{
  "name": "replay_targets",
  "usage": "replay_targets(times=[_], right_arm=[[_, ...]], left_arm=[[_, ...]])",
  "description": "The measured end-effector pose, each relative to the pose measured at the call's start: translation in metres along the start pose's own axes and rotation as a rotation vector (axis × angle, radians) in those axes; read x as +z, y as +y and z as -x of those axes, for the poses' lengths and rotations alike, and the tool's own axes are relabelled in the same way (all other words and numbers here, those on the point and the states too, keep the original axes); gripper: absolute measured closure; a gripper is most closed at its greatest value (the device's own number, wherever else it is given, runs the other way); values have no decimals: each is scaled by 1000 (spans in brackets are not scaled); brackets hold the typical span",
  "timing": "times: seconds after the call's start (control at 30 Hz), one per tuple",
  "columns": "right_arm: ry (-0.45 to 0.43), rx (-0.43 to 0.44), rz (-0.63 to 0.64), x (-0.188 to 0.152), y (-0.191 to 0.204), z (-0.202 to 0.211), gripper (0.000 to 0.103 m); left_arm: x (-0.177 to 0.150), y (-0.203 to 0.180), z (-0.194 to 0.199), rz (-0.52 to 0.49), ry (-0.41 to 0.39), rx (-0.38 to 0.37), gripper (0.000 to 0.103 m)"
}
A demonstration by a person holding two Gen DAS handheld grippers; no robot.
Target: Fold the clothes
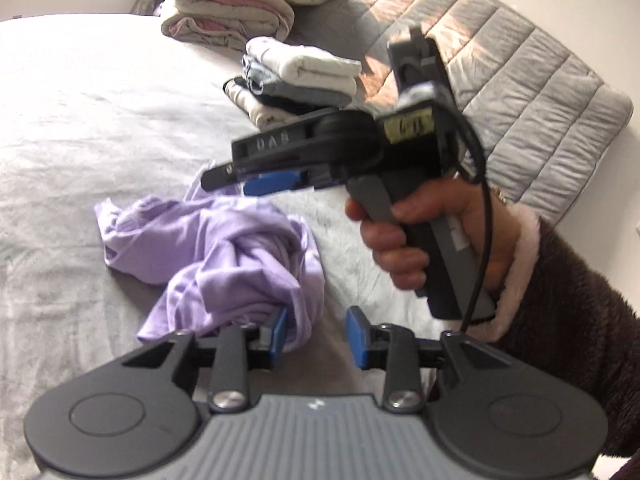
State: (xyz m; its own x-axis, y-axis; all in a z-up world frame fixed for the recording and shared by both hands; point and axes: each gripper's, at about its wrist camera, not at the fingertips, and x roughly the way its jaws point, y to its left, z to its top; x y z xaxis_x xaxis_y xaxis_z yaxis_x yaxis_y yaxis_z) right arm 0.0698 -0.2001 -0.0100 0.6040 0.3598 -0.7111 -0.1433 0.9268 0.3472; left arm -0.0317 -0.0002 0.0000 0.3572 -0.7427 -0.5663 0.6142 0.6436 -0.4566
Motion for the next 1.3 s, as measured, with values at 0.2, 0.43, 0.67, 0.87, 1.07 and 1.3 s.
replay_targets(times=[0.2, 0.43, 0.67, 0.87, 1.07, 1.3], right_arm=[[-6, -16, -35, 3, -7, -3, 52], [2, 0, -99, 7, -18, -17, 52], [18, 41, -154, 7, -23, -31, 52], [13, 20, -166, 3, -23, -39, 71], [-41, 25, -183, -1, -18, -35, 83], [-122, 121, -134, 6, 12, -9, 84]], left_arm=[[13, 8, 6, 44, -59, 62, 55], [25, 57, -12, 250, -45, 207, 55], [29, 101, -35, 538, -50, 193, 55], [24, 106, -51, 610, -52, 228, 78], [23, 88, -33, 516, -109, 299, 90], [6, 69, 17, 455, -102, 280, 94]])
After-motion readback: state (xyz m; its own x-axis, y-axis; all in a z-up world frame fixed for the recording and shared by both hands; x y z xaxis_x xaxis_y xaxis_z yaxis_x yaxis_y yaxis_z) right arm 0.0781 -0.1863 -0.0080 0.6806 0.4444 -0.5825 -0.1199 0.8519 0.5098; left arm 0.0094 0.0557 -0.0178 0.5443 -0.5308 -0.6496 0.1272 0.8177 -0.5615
